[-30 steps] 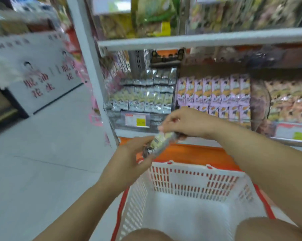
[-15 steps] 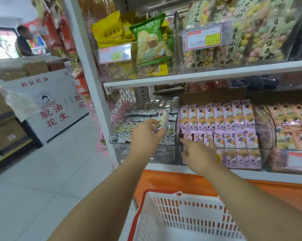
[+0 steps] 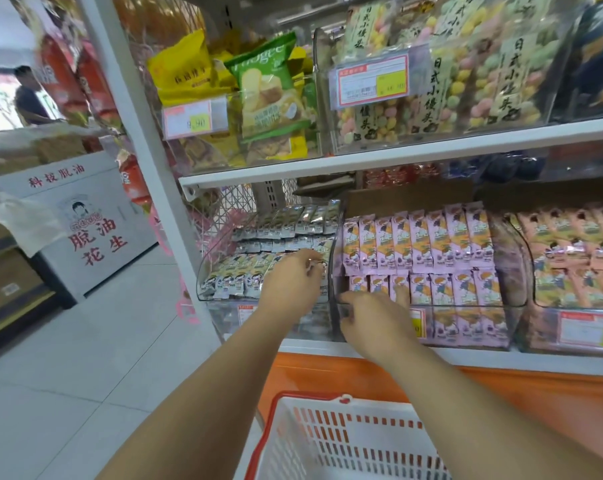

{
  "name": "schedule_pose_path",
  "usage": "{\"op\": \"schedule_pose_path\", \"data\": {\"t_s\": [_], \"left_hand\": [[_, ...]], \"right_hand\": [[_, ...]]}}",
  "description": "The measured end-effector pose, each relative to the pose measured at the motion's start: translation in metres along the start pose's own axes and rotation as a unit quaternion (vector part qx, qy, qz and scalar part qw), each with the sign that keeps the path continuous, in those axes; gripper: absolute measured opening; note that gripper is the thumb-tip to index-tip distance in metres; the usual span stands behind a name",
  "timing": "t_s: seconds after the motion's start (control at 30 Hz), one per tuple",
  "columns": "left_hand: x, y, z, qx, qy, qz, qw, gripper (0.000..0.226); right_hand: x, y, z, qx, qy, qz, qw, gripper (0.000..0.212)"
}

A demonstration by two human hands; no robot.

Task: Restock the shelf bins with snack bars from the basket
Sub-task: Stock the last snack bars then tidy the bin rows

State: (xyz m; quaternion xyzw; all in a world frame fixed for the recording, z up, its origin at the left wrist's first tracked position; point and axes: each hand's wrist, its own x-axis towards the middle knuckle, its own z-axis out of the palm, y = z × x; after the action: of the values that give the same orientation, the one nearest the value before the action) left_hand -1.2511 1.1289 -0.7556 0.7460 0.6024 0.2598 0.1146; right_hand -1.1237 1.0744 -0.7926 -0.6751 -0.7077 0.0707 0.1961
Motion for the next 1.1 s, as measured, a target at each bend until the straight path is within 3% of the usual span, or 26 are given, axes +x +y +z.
{"op": "schedule_pose_path", "data": {"t_s": [0.13,0.23,0.33,0.5,0.63,0.77,0.93,1.03,1.1], "left_hand": [[-0.007,0.000,-0.004,-0.008,-0.017,0.010,1.000,0.037],[-0.030,-0.007,-0.004,-0.060,0.035,0.030,0.997,0.040],[-0.073,-0.031,0.005,-0.085,0.082,0.080,0.990,0.035],[-0.136,-0.099,0.051,-0.068,0.027,0.092,0.993,0.026],[-0.164,-0.141,0.100,-0.064,-0.085,0.075,0.992,0.030],[-0.186,-0.167,0.157,-0.023,-0.236,0.035,0.971,0.028],[-0.229,-0.179,0.220,0.053,-0.492,-0.011,0.869,0.037],[-0.242,-0.181,0.239,0.060,-0.579,-0.028,0.813,0.036],[-0.242,-0.180,0.244,0.075,-0.632,-0.029,0.771,0.038]], "right_hand": [[0.002,-0.002,-0.005,0.034,0.026,-0.018,0.999,0.031],[0.001,-0.003,-0.016,0.109,0.061,-0.065,0.990,0.031],[-0.006,-0.009,-0.026,0.166,0.024,-0.107,0.980,0.025],[-0.029,0.007,0.001,0.231,-0.084,-0.121,0.962,0.014],[-0.058,0.058,0.084,0.190,-0.238,-0.040,0.952,0.016],[-0.090,0.108,0.163,0.100,-0.401,0.054,0.909,0.025],[-0.152,0.145,0.227,0.003,-0.576,0.047,0.816,0.034],[-0.188,0.158,0.248,-0.032,-0.660,0.048,0.749,0.034],[-0.200,0.161,0.253,-0.044,-0.683,0.051,0.728,0.032]]}}
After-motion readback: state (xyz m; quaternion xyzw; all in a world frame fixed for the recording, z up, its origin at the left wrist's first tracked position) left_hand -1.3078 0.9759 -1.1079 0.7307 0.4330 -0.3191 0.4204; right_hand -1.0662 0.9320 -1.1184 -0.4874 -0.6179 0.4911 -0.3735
